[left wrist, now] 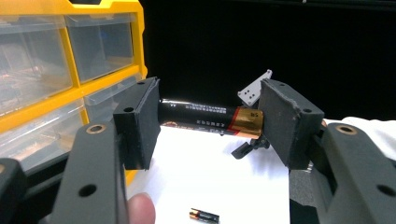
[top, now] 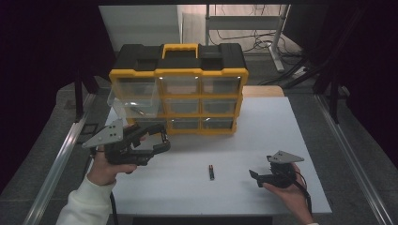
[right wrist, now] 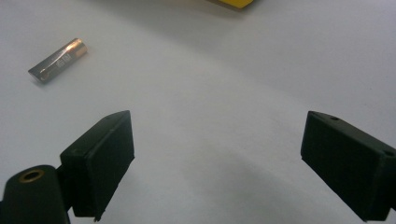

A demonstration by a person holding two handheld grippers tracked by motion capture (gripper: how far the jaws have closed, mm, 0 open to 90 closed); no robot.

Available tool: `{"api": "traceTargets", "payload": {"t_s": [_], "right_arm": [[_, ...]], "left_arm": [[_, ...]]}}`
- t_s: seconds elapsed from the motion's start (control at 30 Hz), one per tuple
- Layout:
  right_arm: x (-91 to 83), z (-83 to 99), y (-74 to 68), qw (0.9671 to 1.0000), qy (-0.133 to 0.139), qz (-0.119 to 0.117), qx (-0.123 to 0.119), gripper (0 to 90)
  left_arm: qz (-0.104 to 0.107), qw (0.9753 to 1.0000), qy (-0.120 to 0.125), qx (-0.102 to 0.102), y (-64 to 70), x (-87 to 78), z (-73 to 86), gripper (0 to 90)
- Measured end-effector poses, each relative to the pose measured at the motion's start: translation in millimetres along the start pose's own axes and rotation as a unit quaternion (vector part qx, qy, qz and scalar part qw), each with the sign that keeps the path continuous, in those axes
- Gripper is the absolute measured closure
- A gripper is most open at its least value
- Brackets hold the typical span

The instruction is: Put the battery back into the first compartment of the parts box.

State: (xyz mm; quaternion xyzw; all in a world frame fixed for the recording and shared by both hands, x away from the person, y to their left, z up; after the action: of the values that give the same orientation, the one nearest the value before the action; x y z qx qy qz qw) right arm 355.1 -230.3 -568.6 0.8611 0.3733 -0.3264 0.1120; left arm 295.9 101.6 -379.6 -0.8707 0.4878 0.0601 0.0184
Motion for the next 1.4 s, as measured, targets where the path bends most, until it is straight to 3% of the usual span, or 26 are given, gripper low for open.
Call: {"api": "traceTargets", "payload": {"t_s": [0.67,1.4], "right_arm": [[-0.3,0.1,0.7,1.0000,0.001,0.002,0.002,10.0],[-0.3,0.2,1.0,1.0000,0.000,0.002,0.002,10.0]], "left_arm": [[0.006,0.9999,0.008,-0.003,-3.1,-0.8,-13.8,40.7],[-0.011,0.9999,0.006,-0.002,-17.9,-1.0,-34.9,40.7]]}}
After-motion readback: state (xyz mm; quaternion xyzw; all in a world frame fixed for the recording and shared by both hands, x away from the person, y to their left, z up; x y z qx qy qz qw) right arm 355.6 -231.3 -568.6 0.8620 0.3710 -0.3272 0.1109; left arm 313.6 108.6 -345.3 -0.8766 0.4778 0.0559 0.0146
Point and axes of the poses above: each handheld gripper's, and its own axes: x roughly forward along the jaws, z roughly out of its underside, y roughly to its right, the point moved 10 cm from there along x, roughly forward along the jaws, and after that the axes turned 7 degrees about -z, right-handed, at the moved point
